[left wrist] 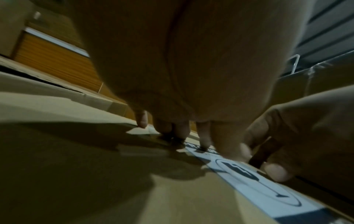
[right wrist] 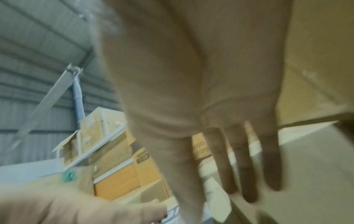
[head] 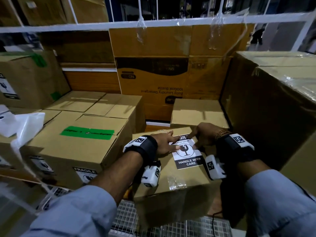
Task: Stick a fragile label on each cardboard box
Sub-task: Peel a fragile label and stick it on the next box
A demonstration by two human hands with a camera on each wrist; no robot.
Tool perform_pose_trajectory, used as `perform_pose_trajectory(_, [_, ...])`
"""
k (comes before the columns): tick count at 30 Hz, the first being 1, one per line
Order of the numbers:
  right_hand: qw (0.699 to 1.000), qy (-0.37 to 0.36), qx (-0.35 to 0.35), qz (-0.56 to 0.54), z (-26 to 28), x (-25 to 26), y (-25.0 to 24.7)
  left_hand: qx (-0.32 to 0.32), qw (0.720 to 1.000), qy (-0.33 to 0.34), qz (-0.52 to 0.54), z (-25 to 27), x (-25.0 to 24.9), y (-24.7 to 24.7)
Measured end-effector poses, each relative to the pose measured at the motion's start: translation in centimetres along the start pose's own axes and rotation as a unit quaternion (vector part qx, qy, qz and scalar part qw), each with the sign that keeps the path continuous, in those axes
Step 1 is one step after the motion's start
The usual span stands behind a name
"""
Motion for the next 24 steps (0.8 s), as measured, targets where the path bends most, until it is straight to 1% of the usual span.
perform_pose_trajectory(1, [1.000, 0.011, 0.017, 0.020, 0.1, 0.0, 0.2, -0.002, 1.000, -0.003, -0.012, -0.1, 0.1, 0.0])
perform_pose_trajectory(2, [0.999, 0.017, 0.024, 0.021, -0.1, -0.2, 0.5, -0.003, 1.000, -0.006, -0.029, -0.1, 0.0, 0.1])
perform_pose_trajectory(3, [0.998, 0.028, 0.050, 0.010, -0.3, -0.2, 1.2, -0.003, 0.999, -0.009, -0.048, -0.2, -0.2, 0.1])
perform_pose_trajectory(4, [0.997, 0.014, 0.075, 0.000, -0.5, -0.2, 1.9, -0.004, 0.998, -0.011, -0.066, -0.2, -0.5, 0.2])
perform_pose_trajectory(5, [0.997, -0.015, 0.067, 0.024, -0.8, 0.1, 2.1, -0.005, 0.997, -0.015, -0.081, 0.0, -0.8, 0.2])
perform_pose_trajectory(6, [0.996, -0.032, 0.081, 0.009, -1.1, 0.2, 2.5, -0.006, 0.996, -0.018, -0.091, 0.1, -0.9, 0.2])
perform_pose_trajectory(7, [0.993, -0.055, 0.102, 0.034, -0.6, 0.6, 2.5, -0.002, 0.995, -0.022, -0.095, 0.3, -0.9, 0.2])
perform_pose_trajectory(8, [0.990, -0.033, 0.139, 0.005, 0.1, 0.5, 2.7, 0.006, 0.995, -0.024, -0.098, 0.4, -0.9, 0.3])
perform_pose_trajectory(9, [0.989, -0.004, 0.151, -0.005, 0.5, 0.3, 2.8, 0.017, 0.995, -0.026, -0.096, 0.6, -0.9, 0.4])
perform_pose_trajectory(10, [0.989, 0.002, 0.149, 0.004, 1.1, 0.4, 2.5, 0.027, 0.995, -0.027, -0.091, 0.9, -1.0, 0.5])
perform_pose_trajectory(13, [0.985, -0.023, 0.169, 0.012, 1.6, 0.2, 2.8, 0.038, 0.996, -0.041, -0.073, 1.6, -1.4, 0.7])
perform_pose_trajectory(15, [0.983, -0.020, 0.180, 0.022, 1.4, 0.0, 3.3, 0.032, 0.996, -0.043, -0.066, 1.6, -1.6, 0.6])
perform_pose_trajectory(17, [0.981, -0.028, 0.194, -0.005, 1.5, 0.5, 3.6, 0.019, 0.998, -0.032, -0.054, 1.7, -1.8, 0.5])
perform_pose_trajectory(18, [0.983, -0.023, 0.181, -0.036, 1.1, 0.5, 3.7, 0.008, 0.999, -0.026, -0.042, 1.6, -1.8, 0.3])
perform_pose_trajectory(19, [0.988, -0.024, 0.147, -0.052, 0.7, 0.5, 3.4, -0.010, 0.999, -0.020, -0.028, 1.5, -2.0, 0.1])
perform_pose_trajectory(21, [0.999, -0.006, 0.044, -0.006, 0.1, 0.3, 1.8, -0.066, 0.998, -0.003, -0.022, 1.4, -2.3, -0.6])
perform_pose_trajectory(22, [1.000, 0.012, 0.000, 0.006, -0.1, 0.1, 1.0, -0.093, 0.995, 0.007, -0.034, 1.3, -2.5, -0.9])
perform_pose_trajectory(23, [0.999, 0.019, -0.032, 0.015, 0.0, 0.0, 0.5, -0.112, 0.993, 0.015, -0.046, 1.1, -2.6, -1.0])
perform_pose_trajectory(24, [0.999, 0.021, -0.039, 0.018, -0.1, 0.0, 0.4, -0.122, 0.991, 0.016, -0.051, 0.9, -2.5, -1.0])
Point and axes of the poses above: each hand's wrist, its own z-axis away from the middle knuckle, its own y-axis out of the palm, x = y × z, the point moved 8 cm from there along -z, towards the middle knuckle, and after that the axes turned 14 degrees about z, right-handed, at the moved point
